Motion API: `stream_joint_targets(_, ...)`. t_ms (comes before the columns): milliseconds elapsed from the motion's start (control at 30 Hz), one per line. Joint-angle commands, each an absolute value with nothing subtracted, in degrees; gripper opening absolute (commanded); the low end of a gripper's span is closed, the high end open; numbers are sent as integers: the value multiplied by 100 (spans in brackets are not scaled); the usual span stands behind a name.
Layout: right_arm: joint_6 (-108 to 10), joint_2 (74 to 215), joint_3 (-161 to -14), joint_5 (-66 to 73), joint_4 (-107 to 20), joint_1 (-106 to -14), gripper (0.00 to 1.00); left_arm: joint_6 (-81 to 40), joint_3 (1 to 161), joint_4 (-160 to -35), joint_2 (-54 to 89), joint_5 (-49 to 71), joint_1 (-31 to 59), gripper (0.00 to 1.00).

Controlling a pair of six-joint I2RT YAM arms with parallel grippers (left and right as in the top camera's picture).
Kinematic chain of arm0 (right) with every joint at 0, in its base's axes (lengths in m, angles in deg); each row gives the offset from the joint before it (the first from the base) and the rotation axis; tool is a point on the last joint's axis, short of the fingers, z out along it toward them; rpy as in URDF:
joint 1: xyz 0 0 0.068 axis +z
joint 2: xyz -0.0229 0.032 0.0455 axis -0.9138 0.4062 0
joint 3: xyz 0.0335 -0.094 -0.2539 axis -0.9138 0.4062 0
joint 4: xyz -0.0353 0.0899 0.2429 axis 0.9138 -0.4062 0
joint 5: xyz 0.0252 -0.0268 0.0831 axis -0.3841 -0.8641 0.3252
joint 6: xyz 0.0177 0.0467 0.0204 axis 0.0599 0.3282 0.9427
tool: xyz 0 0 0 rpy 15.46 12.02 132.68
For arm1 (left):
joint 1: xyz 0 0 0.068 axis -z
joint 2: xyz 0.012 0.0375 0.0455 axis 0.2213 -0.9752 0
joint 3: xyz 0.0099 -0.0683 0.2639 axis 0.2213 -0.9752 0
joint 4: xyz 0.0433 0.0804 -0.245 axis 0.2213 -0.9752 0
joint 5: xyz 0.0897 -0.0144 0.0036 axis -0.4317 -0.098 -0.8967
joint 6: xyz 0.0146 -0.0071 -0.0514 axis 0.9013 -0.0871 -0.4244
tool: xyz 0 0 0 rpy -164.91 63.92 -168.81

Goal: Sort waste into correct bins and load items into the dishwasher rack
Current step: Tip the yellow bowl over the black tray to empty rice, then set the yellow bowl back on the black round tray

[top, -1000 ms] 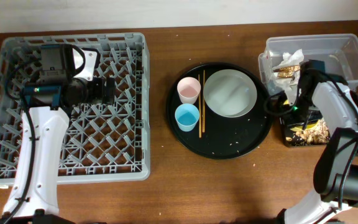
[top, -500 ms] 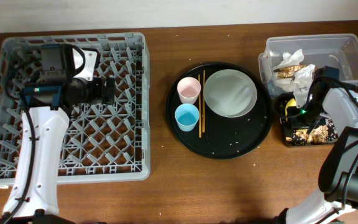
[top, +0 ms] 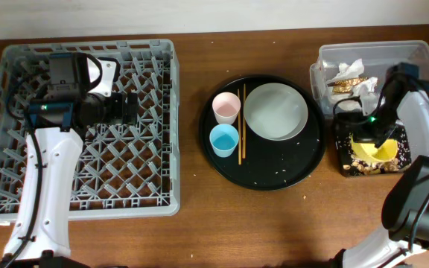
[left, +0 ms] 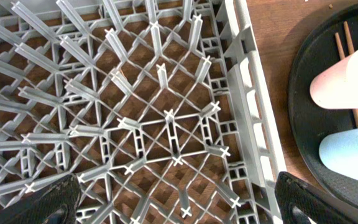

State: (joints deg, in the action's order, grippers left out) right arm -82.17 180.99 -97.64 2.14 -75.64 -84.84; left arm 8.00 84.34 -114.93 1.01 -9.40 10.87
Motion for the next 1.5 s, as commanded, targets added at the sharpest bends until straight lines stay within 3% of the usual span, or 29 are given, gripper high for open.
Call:
stream_joint_targets(0, -8176, 18055, -10387, 1283, -7870, -8654, 4, 791, 8533, -11502, 63, -879, 1063, 99)
stream_joint_targets(133, -8206, 18055, -10516, 3294, -8106, -9312, 4, 789, 8533, -11499, 63, -879, 1063, 99)
stream_joint_targets(233, -8659, 18055, -10516, 5419, -8396, -10453, 4, 789, 8533, -11499, 63, -879, 1063, 99)
stream_joint_targets(333, -8932, 18057, -10385, 6105, -8388, -11255, 4, 789, 8533, -11499, 63, -879, 1063, 99)
stream_joint_targets(500, -11935, 18061, -8859, 7735, -8023, -11784, 4, 789, 8533, -11502, 63, -879, 1063, 99)
stream_joint_targets(600, -12016, 18061, -7882, 8444, -6792, -11787, 4, 789, 8533, -11499, 63, -879, 1063, 99)
stream_joint_targets(833, -11511, 18059, -7943, 8441, -6591, -11797, 4, 789, 8533, -11502, 63, -879, 1063, 99)
stream_joint_targets(1033, -9465, 18059, -7943, 8439, -5129, -11791, 4, 789, 8533, -11499, 63, -879, 1063, 99)
stream_joint_targets(1167, -8617, 18009, -7943, 8441, -5256, -11738, 4, 789, 8533, -11502, 63, -881, 1063, 99)
stream_joint_targets(1267, -8624, 17458, -8002, 8409, -5719, -11446, 4, 791, 8533, -11502, 63, -881, 1063, 99)
stream_joint_targets(1333, -8589, 16643, -8026, 7810, -5986, -10936, 4, 789, 8533, -11502, 63, -881, 1063, 99)
stream_joint_targets(1467, -7323, 15170, -8026, 5235, -5990, -8838, 4, 789, 8533, -11499, 63, -881, 1063, 99)
